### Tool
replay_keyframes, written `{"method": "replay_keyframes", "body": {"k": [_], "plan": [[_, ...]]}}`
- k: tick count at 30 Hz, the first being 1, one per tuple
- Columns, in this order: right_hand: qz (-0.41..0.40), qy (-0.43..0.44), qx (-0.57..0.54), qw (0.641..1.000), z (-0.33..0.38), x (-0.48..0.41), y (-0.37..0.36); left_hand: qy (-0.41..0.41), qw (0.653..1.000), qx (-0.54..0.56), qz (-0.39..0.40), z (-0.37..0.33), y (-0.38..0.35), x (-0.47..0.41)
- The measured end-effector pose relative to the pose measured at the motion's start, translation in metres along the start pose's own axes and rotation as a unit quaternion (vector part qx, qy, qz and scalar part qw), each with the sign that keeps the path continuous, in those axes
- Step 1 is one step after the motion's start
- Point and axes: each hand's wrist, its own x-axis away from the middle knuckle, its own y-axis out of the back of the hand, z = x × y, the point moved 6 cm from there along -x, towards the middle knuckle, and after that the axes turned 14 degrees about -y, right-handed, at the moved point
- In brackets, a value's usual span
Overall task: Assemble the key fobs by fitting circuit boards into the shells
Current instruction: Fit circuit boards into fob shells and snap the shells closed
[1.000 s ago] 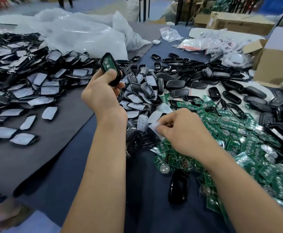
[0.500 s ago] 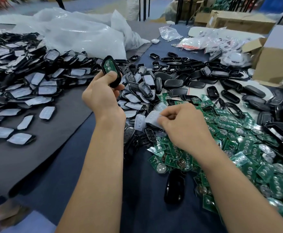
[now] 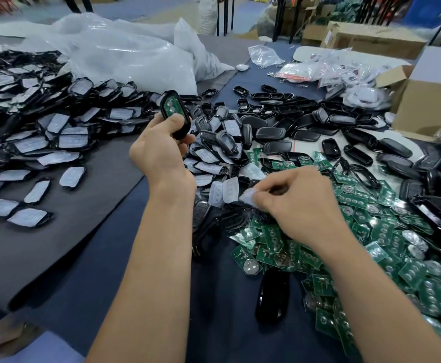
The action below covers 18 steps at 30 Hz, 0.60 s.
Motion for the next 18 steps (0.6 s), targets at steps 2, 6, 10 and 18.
{"method": "replay_keyframes", "body": {"k": [2, 6, 10, 18], "plan": [[-0.013, -0.004, 0.047, 0.999, 0.003, -0.007, 0.010, 0.000, 1.000, 0.002, 0.002, 0.000, -0.001, 0.000], [-0.009, 0.018, 0.127, 0.992, 0.020, -0.023, 0.003, -0.004, 1.000, -0.001, -0.002, 0.001, 0.002, -0.002], [0.026, 0.048, 0.148, 0.988, 0.047, -0.041, -0.032, -0.008, 1.000, 0.000, -0.020, 0.001, 0.007, -0.006], [-0.017, 0.059, 0.290, 0.955, 0.062, -0.082, -0.082, 0.004, 1.000, 0.000, -0.026, 0.005, 0.008, -0.010]]}}
